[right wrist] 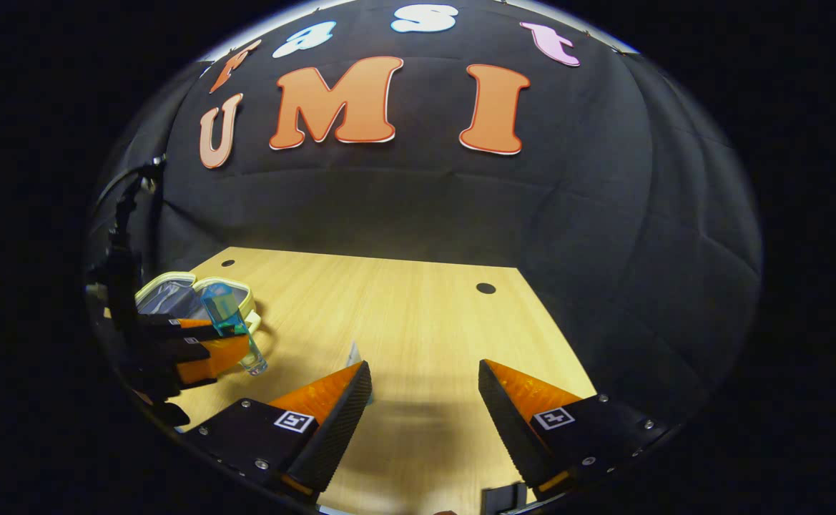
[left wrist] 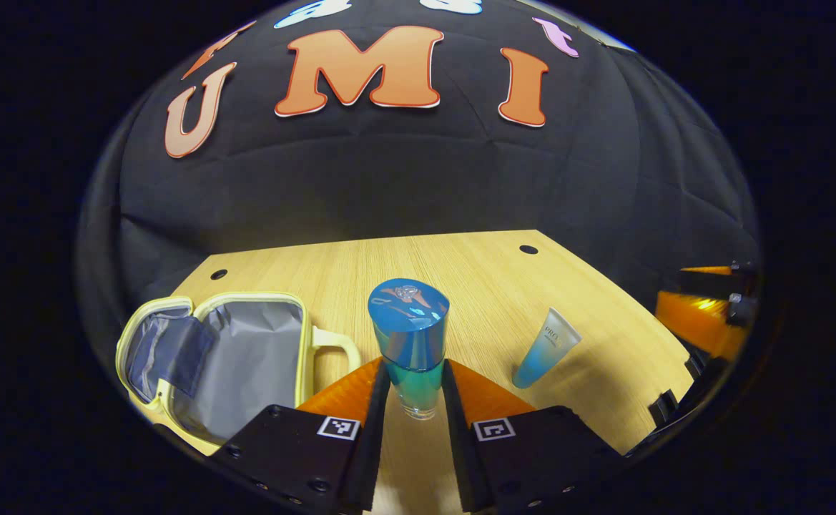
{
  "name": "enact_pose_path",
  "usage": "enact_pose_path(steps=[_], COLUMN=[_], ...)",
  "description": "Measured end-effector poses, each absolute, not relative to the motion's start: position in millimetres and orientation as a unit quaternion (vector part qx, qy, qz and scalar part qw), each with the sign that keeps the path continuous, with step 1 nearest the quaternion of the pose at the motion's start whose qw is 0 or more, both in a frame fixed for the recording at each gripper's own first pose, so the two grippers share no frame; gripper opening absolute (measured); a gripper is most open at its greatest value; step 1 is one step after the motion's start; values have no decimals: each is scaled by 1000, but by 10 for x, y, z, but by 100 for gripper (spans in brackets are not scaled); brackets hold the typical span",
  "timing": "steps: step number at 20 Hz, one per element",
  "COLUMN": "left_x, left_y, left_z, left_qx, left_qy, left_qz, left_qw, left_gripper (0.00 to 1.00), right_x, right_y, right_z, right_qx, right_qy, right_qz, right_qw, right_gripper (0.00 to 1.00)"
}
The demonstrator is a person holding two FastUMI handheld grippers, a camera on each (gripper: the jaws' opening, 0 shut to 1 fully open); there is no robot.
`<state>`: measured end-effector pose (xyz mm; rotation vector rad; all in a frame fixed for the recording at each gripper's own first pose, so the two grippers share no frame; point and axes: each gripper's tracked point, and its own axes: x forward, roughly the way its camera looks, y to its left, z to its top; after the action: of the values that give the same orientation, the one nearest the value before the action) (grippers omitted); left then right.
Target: First open the suitcase, pack the skin care products into it, and then close the suitcase.
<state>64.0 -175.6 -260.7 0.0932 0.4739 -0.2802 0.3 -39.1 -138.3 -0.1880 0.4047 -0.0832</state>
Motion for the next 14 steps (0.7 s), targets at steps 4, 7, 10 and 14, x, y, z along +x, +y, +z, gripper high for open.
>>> enact_pose_path(steps=[4, 7, 10, 14], left_x=[472, 376, 295, 177], left_y=[-1510, -1335, -1125, -917], left_z=[-2285, -2034, -1864, -1761], left_qx=[14, 14, 34, 29], left_qy=[244, 237, 226, 228], left_qz=[-134, -124, -111, -93], left_qw=[960, 963, 967, 969], left_gripper=[43, 43, 43, 41], right_x=[133, 227, 352, 566], right_y=[-150, -39, -19, -18], right_z=[-1747, -1974, -2177, -2448], right_qx=[-76, -72, -82, -98], right_qy=[249, 271, 286, 300], right_qz=[-16, -3, 7, 14], right_qw=[965, 960, 955, 949], right_gripper=[96, 96, 96, 95])
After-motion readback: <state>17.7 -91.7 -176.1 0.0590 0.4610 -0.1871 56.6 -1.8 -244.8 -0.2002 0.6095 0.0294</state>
